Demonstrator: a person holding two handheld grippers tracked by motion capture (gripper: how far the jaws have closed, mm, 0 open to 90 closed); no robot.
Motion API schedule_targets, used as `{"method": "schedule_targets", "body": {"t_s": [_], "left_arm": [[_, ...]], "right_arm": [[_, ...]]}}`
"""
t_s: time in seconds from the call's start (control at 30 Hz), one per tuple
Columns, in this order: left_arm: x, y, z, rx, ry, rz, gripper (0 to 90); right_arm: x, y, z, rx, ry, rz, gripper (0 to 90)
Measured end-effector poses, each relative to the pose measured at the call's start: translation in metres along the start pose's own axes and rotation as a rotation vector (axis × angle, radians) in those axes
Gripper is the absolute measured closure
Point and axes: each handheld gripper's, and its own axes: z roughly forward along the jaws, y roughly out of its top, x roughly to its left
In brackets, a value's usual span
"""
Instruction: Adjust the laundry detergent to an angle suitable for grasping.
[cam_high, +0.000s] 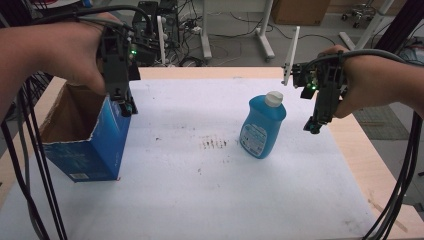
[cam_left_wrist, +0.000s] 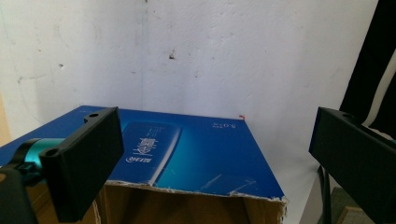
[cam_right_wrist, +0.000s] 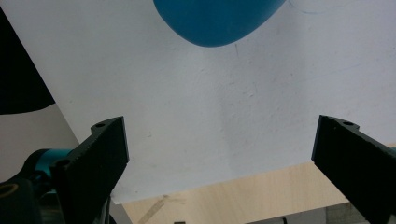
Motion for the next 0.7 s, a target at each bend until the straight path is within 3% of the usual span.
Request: {"method": "schedule_targets", "body": {"t_s": [0.7], "left_arm": [[-0.0033, 0.0025, -0.0016, 0.001, 0.004, 0.000, 3.0]], "right_arm": [[0.0002, -0.0037, -0.0003, -0.012, -0.003, 0.001, 2.9]]}}
